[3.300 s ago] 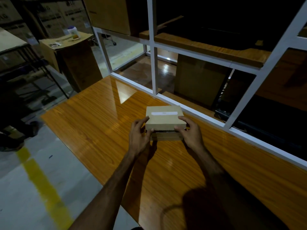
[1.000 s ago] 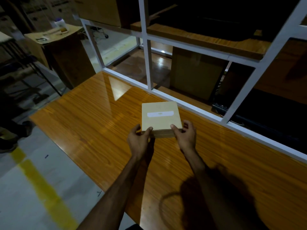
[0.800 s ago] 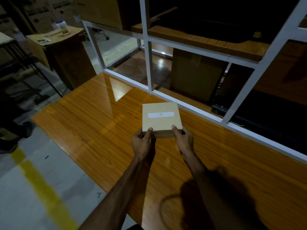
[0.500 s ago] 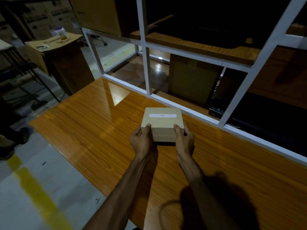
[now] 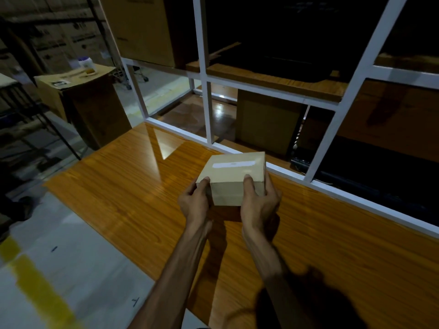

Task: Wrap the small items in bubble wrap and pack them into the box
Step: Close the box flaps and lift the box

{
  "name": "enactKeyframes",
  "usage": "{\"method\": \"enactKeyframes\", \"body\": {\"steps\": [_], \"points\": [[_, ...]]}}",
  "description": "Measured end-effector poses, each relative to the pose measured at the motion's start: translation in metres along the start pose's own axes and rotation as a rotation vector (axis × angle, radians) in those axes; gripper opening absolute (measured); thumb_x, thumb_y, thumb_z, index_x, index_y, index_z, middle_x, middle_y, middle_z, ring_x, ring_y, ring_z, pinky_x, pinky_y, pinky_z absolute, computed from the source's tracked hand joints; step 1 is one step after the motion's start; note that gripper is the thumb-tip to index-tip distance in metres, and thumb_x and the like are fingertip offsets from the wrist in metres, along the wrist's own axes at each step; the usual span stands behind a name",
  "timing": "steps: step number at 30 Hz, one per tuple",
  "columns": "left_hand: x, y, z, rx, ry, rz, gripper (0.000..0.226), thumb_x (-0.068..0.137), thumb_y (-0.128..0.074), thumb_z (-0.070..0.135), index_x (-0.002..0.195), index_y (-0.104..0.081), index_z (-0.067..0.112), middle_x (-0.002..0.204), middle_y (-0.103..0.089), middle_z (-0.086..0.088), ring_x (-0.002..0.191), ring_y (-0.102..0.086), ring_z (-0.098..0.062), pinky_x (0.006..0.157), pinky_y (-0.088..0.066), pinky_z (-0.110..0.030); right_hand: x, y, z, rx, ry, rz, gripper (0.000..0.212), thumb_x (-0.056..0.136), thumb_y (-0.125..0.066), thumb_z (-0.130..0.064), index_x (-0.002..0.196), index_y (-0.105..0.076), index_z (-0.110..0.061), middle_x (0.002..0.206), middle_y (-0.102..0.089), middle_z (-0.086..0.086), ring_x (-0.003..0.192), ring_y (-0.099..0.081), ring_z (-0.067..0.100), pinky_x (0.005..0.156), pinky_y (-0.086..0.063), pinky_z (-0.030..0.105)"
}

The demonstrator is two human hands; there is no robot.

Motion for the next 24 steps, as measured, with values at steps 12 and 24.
{"method": "enactKeyframes", "body": {"steps": [12, 24], "points": [[-0.001, 0.019, 0.040, 0.006, -0.019, -0.011, 0.029, 0.097, -0.072, 0.027, 0.122, -0.065, 0.015, 0.120, -0.072, -0.008, 0.112, -0.070, -0.029, 0.067, -0.061, -0.038, -0.064, -0.004, -0.058, -0.048, 0.125, 0.027, 0.064, 0.080, -0.090, -0.040, 0.132, -0.053, -0.034, 0.148, -0.035, -0.004, 0.128, -0.033, 0.008, 0.066, -0.041, 0.002], [-0.010, 0.020, 0.055, -0.008, -0.008, -0.043, 0.012, 0.101, -0.067, 0.025, 0.103, -0.059, 0.017, 0.117, -0.068, -0.009, 0.103, -0.069, -0.029, 0.060, -0.055, -0.037, -0.090, -0.006, -0.079, -0.031, 0.225, 0.101, 0.063, 0.079, -0.091, -0.037, 0.131, -0.055, -0.031, 0.146, -0.034, -0.004, 0.125, -0.024, 0.003, 0.089, -0.062, 0.039]]}}
Point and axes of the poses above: each hand's wrist, its own x-axis towards the middle knuckle, its own y-axis out of the back of the hand, z = x × y, the point moved 10 cm from there along x, towards the middle knuckle
